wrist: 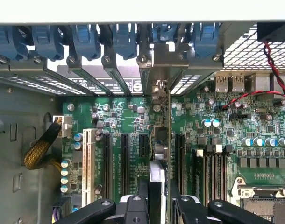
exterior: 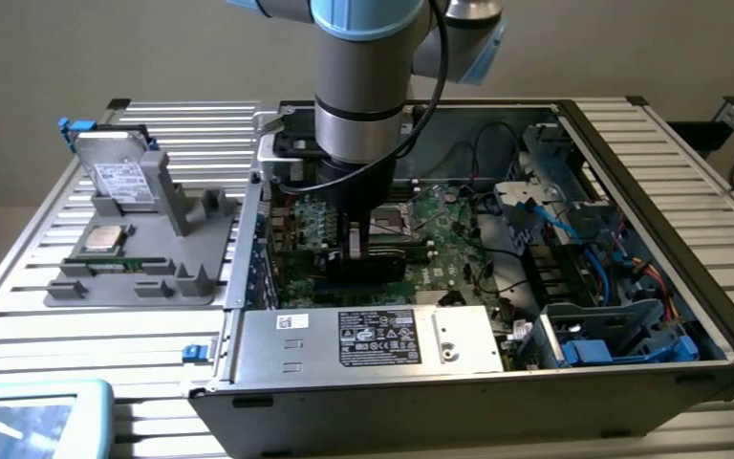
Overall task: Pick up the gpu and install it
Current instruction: 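Insert the gpu into the slot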
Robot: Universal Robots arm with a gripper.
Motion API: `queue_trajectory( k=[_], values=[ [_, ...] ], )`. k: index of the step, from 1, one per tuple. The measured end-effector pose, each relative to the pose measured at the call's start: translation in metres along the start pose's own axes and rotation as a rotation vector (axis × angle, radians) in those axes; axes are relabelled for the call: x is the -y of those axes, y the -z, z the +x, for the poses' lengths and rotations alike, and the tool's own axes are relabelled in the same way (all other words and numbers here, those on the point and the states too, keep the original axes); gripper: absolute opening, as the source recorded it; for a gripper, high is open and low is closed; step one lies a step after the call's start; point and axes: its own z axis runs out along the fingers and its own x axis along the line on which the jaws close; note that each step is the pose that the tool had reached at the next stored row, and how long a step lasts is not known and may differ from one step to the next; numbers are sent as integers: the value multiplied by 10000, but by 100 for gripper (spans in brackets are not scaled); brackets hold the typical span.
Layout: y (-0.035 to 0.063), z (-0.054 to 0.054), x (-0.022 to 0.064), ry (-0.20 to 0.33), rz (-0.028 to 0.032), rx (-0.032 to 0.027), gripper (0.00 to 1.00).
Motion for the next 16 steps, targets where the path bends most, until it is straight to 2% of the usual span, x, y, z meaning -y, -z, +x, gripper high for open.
queue_trajectory(
  k=[16],
  values=[
    [0, 0, -1, 2, -10, 7, 27]
  ],
)
